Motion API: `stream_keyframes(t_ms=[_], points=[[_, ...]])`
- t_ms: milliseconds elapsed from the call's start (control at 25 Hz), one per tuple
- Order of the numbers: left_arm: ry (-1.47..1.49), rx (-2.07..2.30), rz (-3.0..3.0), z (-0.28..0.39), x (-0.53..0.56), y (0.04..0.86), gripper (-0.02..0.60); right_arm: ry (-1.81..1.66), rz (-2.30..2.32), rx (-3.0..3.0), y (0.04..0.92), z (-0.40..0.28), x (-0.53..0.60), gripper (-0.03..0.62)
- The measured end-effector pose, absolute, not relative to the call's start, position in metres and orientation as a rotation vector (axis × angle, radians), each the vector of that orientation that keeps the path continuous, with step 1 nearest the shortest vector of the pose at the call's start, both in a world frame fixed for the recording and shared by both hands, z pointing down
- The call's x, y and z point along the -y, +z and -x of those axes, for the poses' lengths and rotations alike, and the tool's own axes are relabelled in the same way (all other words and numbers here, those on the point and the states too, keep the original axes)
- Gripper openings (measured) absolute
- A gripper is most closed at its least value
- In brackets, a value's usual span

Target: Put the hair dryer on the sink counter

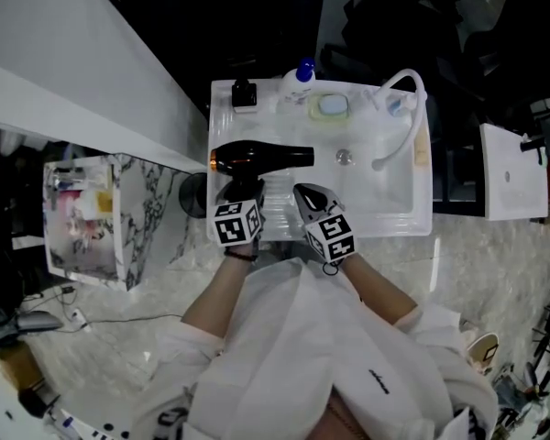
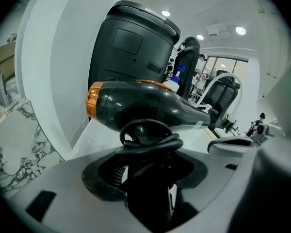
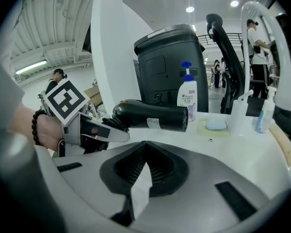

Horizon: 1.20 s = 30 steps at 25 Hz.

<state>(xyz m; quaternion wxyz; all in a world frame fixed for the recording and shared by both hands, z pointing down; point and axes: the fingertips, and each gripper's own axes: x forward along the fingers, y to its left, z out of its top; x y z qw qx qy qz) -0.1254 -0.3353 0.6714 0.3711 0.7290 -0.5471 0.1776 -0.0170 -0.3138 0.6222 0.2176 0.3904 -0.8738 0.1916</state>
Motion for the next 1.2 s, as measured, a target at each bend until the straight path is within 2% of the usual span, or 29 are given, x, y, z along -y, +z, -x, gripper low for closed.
stream_keyframes(t_ms=[1200], points=[[0.716,1.38,-1.715,0.107,0.352,0.739,0.268,0.61,-0.97,2.353,0.688,0.024,0.336,0.017]])
